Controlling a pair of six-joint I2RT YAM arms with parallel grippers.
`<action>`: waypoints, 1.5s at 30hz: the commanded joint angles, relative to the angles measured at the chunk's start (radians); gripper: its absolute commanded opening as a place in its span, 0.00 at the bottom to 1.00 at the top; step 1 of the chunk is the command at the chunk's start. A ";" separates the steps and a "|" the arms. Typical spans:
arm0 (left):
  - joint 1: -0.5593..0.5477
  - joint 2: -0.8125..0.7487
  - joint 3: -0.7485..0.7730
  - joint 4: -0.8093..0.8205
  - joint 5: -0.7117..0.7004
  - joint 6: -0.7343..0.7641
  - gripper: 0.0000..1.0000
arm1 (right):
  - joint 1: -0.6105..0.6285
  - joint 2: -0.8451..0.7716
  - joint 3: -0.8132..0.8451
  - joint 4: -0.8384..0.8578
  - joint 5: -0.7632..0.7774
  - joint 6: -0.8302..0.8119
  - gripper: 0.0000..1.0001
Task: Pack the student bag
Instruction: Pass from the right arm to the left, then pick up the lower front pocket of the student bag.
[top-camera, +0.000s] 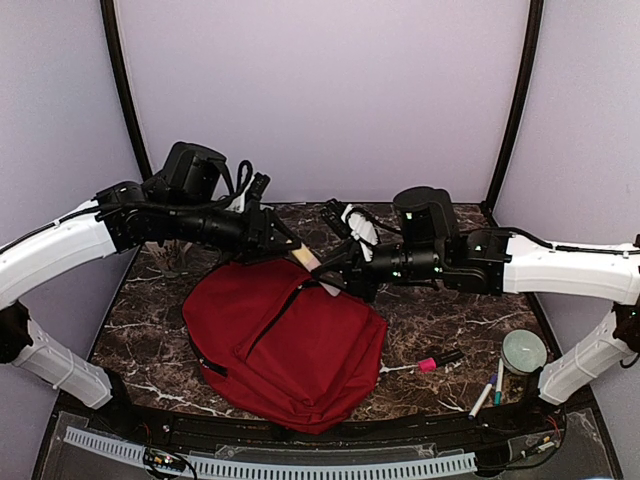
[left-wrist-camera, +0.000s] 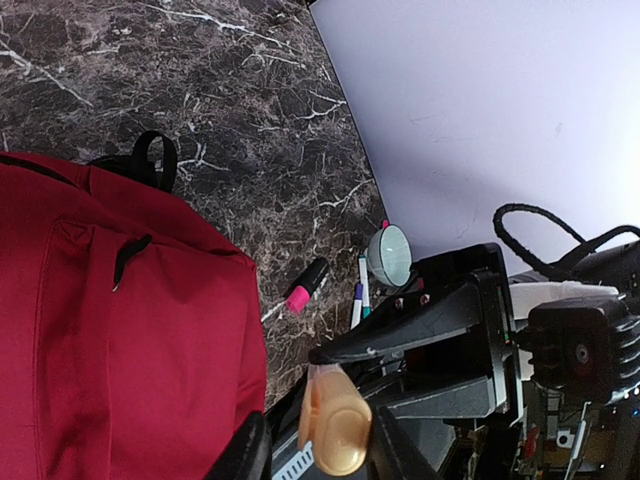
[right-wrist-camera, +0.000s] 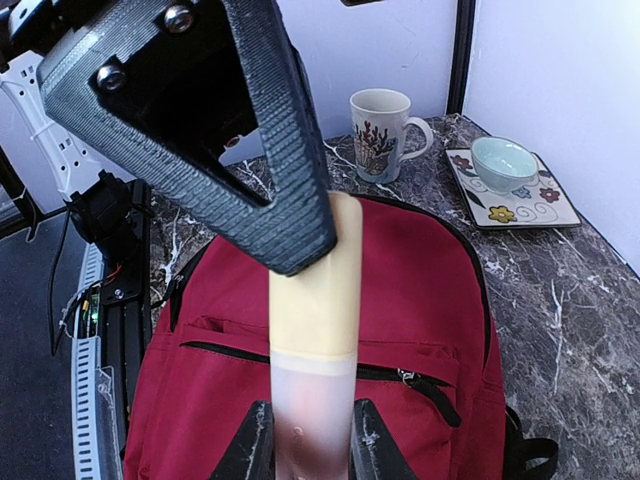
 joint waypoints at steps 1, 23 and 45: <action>-0.002 -0.041 -0.024 0.008 0.008 0.008 0.31 | 0.014 0.007 0.041 0.051 0.011 0.004 0.00; -0.002 -0.082 -0.120 0.066 0.032 0.022 0.00 | 0.043 0.040 0.084 0.035 0.097 0.048 0.32; 0.020 -0.264 -0.154 -0.327 -0.309 0.083 0.00 | 0.027 0.125 0.078 -0.228 -0.155 -0.417 0.77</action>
